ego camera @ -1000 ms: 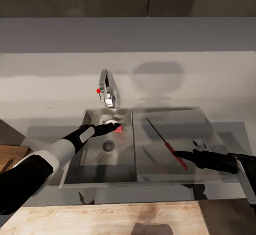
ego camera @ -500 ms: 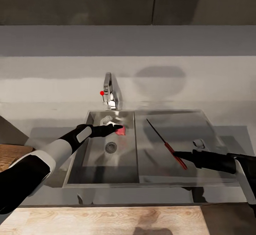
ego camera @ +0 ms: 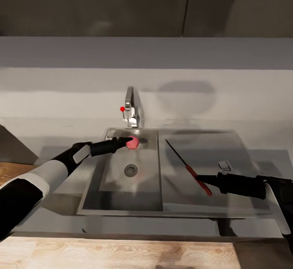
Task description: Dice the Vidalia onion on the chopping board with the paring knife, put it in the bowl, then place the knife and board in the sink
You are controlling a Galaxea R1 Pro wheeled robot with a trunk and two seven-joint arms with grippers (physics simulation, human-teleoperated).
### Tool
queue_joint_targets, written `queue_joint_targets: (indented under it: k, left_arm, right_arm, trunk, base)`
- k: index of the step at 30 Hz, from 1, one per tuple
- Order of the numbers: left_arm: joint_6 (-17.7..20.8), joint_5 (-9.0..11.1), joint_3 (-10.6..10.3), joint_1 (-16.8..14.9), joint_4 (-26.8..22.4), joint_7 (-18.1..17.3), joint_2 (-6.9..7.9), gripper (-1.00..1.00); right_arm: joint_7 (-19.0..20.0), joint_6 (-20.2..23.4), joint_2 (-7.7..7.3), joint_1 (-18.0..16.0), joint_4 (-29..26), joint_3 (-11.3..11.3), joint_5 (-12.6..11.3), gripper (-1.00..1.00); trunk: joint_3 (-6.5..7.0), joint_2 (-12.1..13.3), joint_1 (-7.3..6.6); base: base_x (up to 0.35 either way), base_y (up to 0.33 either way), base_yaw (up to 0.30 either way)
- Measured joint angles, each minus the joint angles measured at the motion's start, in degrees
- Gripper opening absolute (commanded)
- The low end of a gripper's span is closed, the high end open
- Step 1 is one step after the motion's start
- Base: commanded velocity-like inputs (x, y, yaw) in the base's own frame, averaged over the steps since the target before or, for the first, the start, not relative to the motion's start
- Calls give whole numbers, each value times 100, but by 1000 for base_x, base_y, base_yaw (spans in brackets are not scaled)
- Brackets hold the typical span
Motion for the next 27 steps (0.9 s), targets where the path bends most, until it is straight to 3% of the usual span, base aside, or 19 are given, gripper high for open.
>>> queue_joint_targets:
  k: [5, 9, 12, 14, 17, 18, 19, 20, 21, 23, 25, 27]
  left_arm:
    - [-3, -157, -84, 14, -11, -437, 18, -100]
    - [86, -257, -164, 13, -88, -1187, -2, -100]
    - [253, -344, -388, 51, -687, -1433, 32, -100]
    - [379, -379, -501, 249, -1683, -1373, 273, -100]
    - [599, -326, -546, 593, -3146, -800, 753, -100]
    - [739, -248, -566, 853, -4141, -153, 1110, -100]
    - [850, -32, -565, 1026, -4937, 380, 1366, -100]
    - [888, 452, -573, 1211, -5847, 1305, 1782, -100]
    - [895, 660, -574, 1259, -6132, 1617, 1929, -100]
    - [833, 1358, -577, 1357, -6699, 2487, 2356, -100]
    - [605, 1827, -585, 1405, -6981, 2947, 2708, -100]
    - [362, 1984, -593, 1422, -7110, 3108, 2924, -100]
  right_arm:
    - [-47, 1, -2, -3, 2, 11, -2, -100]
    - [-59, 1, -6, -2, 8, 1, -8, -100]
    - [-61, 1, -7, -2, 10, -9, -2, -100]
    - [-61, 1, -7, -2, 10, -11, -5, -100]
    - [-107, 2, -7, -2, 10, -12, -13, -100]
    - [-152, 0, -7, -1, 10, -12, -12, -100]
    - [-179, 2, -7, -2, 10, -12, -16, -100]
    - [-208, 0, -7, -1, 11, -12, -5, -100]
    - [-215, 5, -7, -2, 8, -12, -9, -100]
    - [-229, 4, -7, -2, 6, -11, 1, -100]
    - [-236, 4, 1, -2, 3, -8, 5, -100]
    - [-240, 5, 42, -1, 2, -14, 6, -100]
  trunk:
    - [43, 0, 0]
    - [58, 0, 0]
    - [61, 0, 0]
    - [61, 0, 0]
    - [61, 0, 0]
    - [60, 2, 0]
    - [61, -1, -2]
    - [62, 0, 0]
    - [61, -1, -1]
    - [61, 0, 0]
    - [62, 0, 0]
    - [61, 1, 0]
  base:
    - [0, 0, 142]
    - [0, 0, 51]
    - [0, 0, 9]
    - [0, 0, 3]
    - [0, 0, 1]
    - [0, 0, 0]
    - [0, 0, 0]
    - [0, 0, 0]
    - [0, 0, 0]
    - [0, 0, 0]
    - [0, 0, 0]
    - [0, 8, 0]
